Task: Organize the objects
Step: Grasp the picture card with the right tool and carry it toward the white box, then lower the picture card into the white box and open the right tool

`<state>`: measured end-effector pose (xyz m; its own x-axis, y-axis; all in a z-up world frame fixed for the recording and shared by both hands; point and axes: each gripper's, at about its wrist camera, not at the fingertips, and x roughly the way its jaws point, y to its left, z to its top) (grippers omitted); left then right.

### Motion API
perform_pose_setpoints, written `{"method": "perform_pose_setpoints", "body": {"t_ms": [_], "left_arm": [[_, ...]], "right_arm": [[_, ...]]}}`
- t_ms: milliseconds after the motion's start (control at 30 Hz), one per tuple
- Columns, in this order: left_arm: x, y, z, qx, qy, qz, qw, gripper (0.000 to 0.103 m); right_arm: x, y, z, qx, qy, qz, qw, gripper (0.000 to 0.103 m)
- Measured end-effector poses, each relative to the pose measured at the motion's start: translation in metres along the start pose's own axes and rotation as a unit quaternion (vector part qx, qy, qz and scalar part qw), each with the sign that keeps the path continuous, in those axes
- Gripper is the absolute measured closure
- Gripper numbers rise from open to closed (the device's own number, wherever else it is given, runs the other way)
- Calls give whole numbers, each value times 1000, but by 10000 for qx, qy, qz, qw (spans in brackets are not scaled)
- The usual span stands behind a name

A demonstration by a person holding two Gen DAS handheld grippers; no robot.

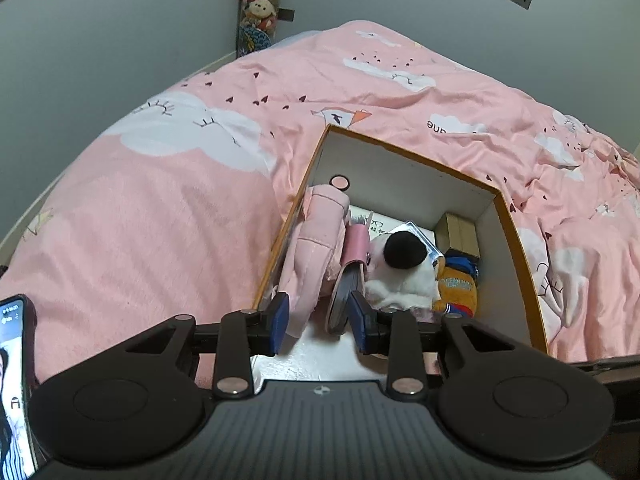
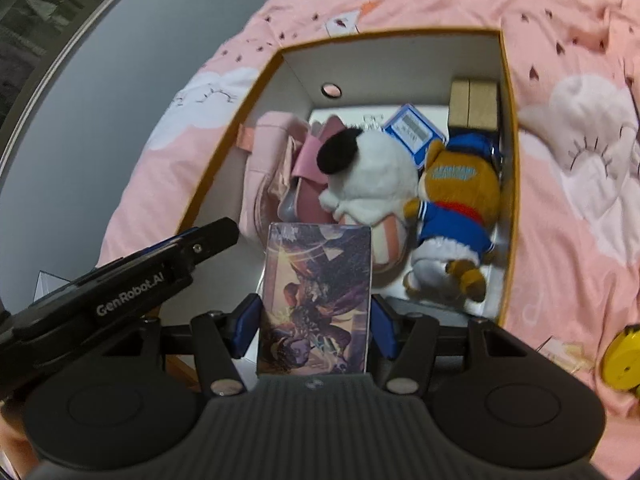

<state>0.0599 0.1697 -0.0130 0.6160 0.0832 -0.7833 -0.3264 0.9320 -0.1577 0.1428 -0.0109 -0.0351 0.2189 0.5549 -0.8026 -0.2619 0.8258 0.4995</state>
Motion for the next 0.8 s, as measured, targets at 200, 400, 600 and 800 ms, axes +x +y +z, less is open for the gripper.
{"method": "perform_pose_setpoints", "body": {"t_ms": [200,400,600,800], "left_arm": [[6,7,1,-155,121,-182,9996,66],[8,7,0,-152,127,-253,9995,66],[8,6,0,-107,125,-237,9996,66],[8,0,-1,62,125,-182,9997,66]], "right_arm": [[21,-4,-3,362,347,-49,9987,43],[32,-4,-2,635,425,-171,9969,43],[39,-2,-4,598,550,-301,9962,43],[40,1,-4,489,596,-403,9962,44]]}}
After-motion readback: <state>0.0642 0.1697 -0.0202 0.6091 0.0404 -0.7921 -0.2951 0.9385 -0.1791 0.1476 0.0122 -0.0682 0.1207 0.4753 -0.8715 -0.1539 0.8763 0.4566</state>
